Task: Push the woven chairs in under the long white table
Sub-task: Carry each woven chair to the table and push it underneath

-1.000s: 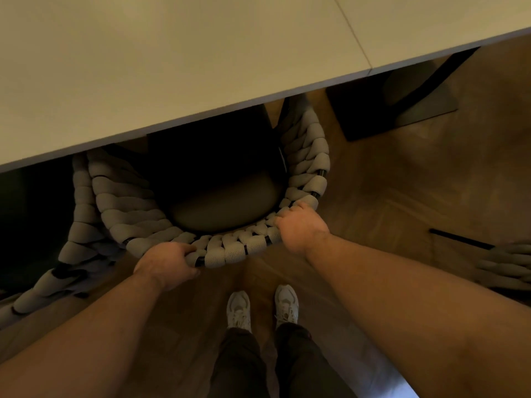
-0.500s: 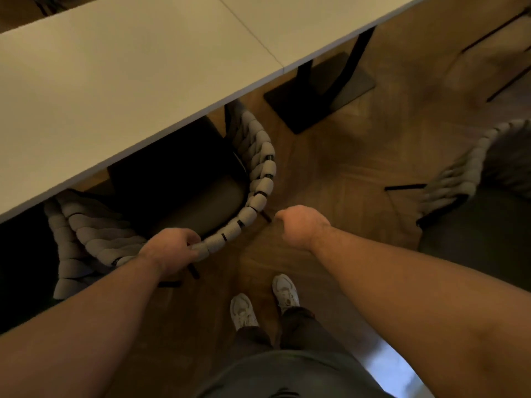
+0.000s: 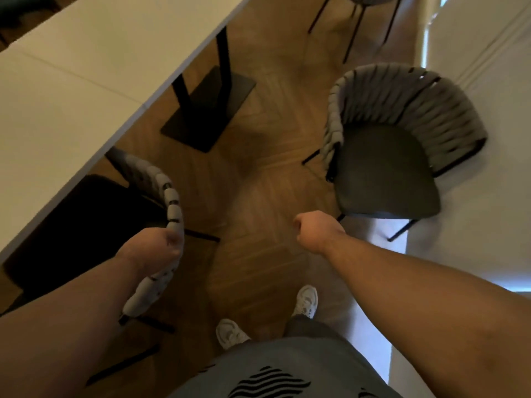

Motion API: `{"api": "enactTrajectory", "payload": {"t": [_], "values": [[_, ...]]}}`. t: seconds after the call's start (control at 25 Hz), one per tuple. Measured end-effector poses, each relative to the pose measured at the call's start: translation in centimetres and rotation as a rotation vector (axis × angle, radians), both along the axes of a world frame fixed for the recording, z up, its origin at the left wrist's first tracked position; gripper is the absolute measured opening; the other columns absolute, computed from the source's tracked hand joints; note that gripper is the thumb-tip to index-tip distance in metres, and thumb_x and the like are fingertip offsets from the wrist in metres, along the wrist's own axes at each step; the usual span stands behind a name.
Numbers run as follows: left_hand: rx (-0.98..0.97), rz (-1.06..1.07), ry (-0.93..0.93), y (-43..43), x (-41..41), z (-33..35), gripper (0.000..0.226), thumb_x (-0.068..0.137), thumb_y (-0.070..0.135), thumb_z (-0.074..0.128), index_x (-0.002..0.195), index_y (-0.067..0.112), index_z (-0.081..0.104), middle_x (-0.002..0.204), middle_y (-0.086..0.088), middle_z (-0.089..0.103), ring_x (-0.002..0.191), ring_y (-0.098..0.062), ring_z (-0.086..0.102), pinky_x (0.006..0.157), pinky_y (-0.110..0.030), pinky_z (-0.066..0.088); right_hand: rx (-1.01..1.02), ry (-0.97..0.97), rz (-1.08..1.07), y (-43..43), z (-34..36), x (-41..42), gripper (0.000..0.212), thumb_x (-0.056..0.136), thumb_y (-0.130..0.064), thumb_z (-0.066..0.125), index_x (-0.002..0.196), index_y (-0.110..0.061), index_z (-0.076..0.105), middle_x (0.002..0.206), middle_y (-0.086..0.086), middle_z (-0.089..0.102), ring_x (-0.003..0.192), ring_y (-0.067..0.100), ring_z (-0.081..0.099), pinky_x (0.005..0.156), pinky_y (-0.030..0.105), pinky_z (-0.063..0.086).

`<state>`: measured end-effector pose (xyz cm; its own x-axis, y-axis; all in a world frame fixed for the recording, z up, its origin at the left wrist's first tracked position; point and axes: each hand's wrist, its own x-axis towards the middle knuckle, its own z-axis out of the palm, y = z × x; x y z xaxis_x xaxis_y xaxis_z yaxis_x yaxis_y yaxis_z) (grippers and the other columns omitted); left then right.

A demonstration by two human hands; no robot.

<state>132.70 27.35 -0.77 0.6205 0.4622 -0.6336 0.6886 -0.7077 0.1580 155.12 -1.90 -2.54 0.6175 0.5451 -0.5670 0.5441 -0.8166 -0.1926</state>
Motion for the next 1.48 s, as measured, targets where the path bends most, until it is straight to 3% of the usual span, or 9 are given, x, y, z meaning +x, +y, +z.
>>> {"api": "enactTrajectory", "payload": {"t": [0.12,0.28,0.56,0.76,1.04,1.24,1.48], "values": [[-0.017,-0.107,-0.015,-1.9,5.8,0.2,0.037,0.100,0.037,0.064,0.136,0.029,0.065,0.122,0.009,0.069,0.105,-0.013,0.063,0.095,-0.029,0.052,0.011,-0.005,-0.118,-4.7,0.1,3.1,0.037,0.099,-0.011,0.056,0.133,-0.021,0.067,0.133,0.009,0.067,0.117,0.031,0.065,0.100,0.045,0.056],[-0.046,-0.142,-0.091,-5.0,13.3,0.6,0.037,0.098,0.038,0.068,0.134,0.030,0.067,0.123,0.010,0.068,0.114,-0.012,0.063,0.099,-0.029,0.050,0.026,0.007,-0.215,-9.4,0.3,8.1,0.021,0.092,-0.014,0.061,0.105,-0.027,0.071,0.112,0.005,0.072,0.101,0.029,0.068,0.093,0.045,0.060],[-0.039,-0.154,-0.248,-8.0,23.1,2.0,0.038,0.097,0.034,0.072,0.134,0.028,0.068,0.113,0.013,0.065,0.108,-0.009,0.063,0.093,-0.028,0.052,0.064,-0.011,-0.326,-12.9,1.4,16.6,0.028,0.092,-0.018,0.067,0.118,-0.025,0.073,0.118,0.004,0.071,0.108,0.024,0.066,0.097,0.040,0.057],[-0.059,-0.190,-0.267,-5.6,28.6,1.5,0.040,0.096,0.033,0.073,0.135,0.027,0.068,0.126,0.008,0.071,0.115,-0.010,0.066,0.099,-0.031,0.055,0.073,0.009,-0.369,-10.1,0.6,20.9,0.029,0.094,-0.022,0.067,0.122,-0.026,0.070,0.119,0.002,0.070,0.108,0.022,0.066,0.097,0.040,0.057],[-0.083,-0.319,-0.246,3.2,39.2,1.1,0.040,0.098,0.033,0.069,0.138,0.031,0.064,0.129,0.010,0.069,0.118,-0.009,0.064,0.097,-0.026,0.051,0.058,0.033,-0.524,-2.3,0.1,27.1,0.026,0.095,-0.028,0.068,0.121,-0.028,0.067,0.116,-0.001,0.068,0.102,0.019,0.064,0.093,0.040,0.058],[-0.019,-0.493,-0.199,8.5,48.5,2.6,0.039,0.099,0.034,0.069,0.137,0.031,0.065,0.127,0.009,0.068,0.116,-0.013,0.065,0.099,-0.030,0.053,0.101,0.034,-0.669,2.5,-0.5,30.8,0.019,0.100,-0.030,0.065,0.119,-0.028,0.068,0.112,0.000,0.068,0.100,0.020,0.064,0.092,0.043,0.058],[-0.034,-0.677,-0.161,7.8,59.4,2.8,0.041,0.096,0.035,0.070,0.137,0.029,0.067,0.129,0.006,0.070,0.119,-0.016,0.066,0.100,-0.031,0.052,0.124,0.068,-0.764,3.4,-2.1,35.7,0.025,0.099,-0.033,0.067,0.123,-0.028,0.068,0.117,0.001,0.069,0.103,0.021,0.065,0.090,0.042,0.058]]}}
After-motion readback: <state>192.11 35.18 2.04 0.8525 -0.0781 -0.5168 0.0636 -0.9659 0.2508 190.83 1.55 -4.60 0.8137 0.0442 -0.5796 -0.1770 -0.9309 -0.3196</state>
